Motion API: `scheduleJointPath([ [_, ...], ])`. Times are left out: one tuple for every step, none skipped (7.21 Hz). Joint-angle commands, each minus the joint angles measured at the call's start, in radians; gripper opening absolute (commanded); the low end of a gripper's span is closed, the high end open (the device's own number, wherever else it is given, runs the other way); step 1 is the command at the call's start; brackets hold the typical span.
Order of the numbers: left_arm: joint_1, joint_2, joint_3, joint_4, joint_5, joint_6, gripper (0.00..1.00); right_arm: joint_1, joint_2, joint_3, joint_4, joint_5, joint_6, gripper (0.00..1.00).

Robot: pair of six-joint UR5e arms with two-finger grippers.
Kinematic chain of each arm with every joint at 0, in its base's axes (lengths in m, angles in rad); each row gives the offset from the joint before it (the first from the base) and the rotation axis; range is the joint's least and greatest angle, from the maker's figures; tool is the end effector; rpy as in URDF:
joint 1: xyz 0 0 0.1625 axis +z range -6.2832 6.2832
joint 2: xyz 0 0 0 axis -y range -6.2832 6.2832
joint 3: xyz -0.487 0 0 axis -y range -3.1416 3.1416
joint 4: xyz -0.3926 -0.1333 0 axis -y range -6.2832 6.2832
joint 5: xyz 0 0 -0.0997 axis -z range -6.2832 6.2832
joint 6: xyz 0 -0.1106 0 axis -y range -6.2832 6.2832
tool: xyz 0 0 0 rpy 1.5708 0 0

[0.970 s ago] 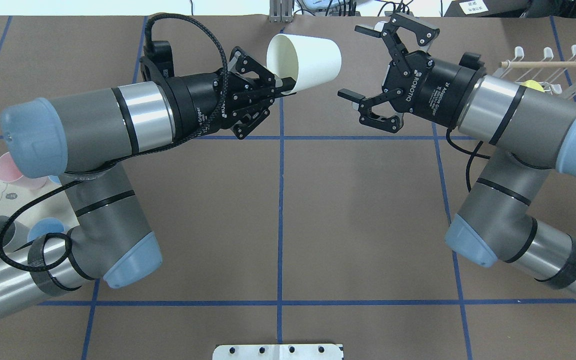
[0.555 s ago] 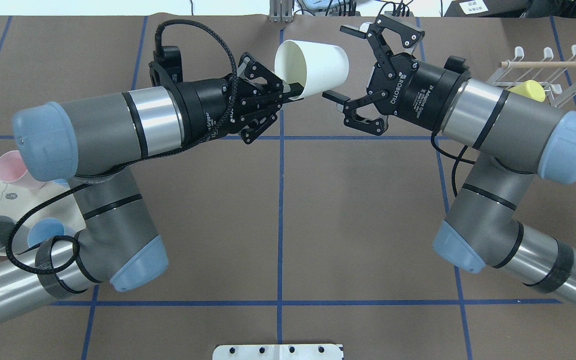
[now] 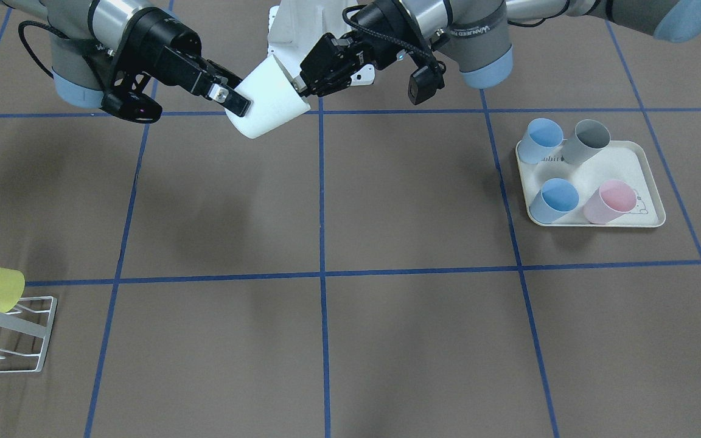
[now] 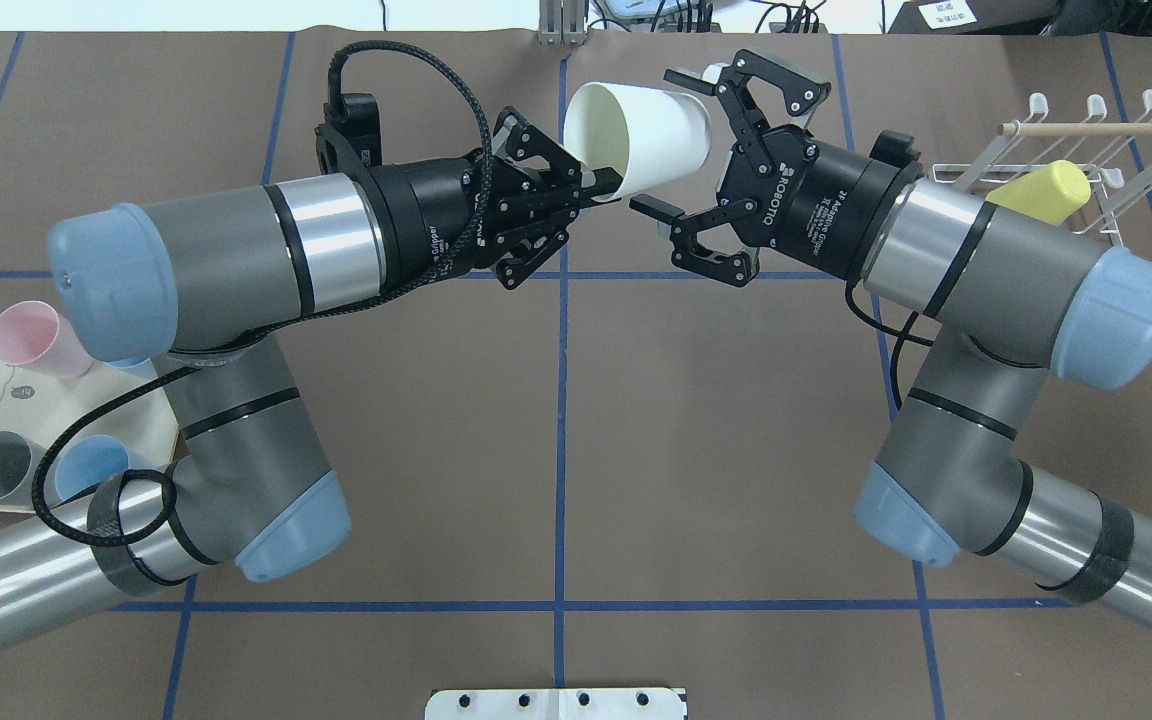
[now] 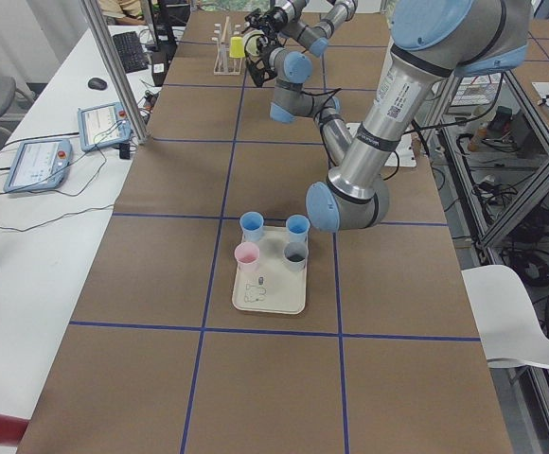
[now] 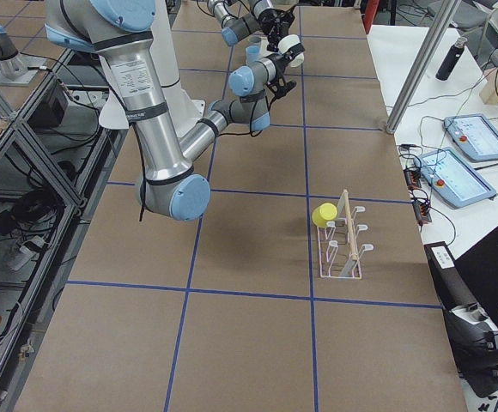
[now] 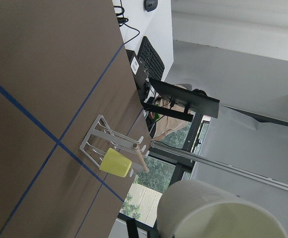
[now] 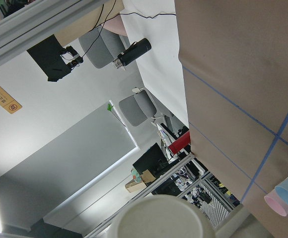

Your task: Transfer IKEA cup to right arm and place on rack

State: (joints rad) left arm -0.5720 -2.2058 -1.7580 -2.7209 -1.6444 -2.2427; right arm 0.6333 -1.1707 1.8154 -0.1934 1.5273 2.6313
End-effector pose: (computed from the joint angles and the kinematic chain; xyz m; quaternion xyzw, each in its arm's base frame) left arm 0.4524 -0.4401 0.1321 -0.0619 0.8313 -0.2964 0.4661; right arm -0.3692 -0.4424 0.2372 -0.1683 -0.8304 0.4099 0.3378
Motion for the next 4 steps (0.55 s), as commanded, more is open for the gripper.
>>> scheduleJointPath([
  [0.004, -0.005, 0.002, 0.000, 0.000, 0.005, 0.85, -0.001, 0.000, 0.002, 0.002, -0.024, -0.005, 0.25],
  [0.004, -0.003, -0.003, 0.000, -0.002, 0.012, 1.00, 0.000, -0.001, 0.002, 0.000, -0.026, -0.008, 0.13],
  [-0.009, 0.003, -0.011, 0.004, -0.002, 0.020, 1.00, 0.006, -0.003, 0.008, 0.000, -0.024, -0.016, 0.11],
  [-0.034, 0.017, -0.009, 0.022, -0.017, 0.067, 1.00, 0.017, -0.016, 0.008, -0.003, -0.010, -0.099, 0.10],
])
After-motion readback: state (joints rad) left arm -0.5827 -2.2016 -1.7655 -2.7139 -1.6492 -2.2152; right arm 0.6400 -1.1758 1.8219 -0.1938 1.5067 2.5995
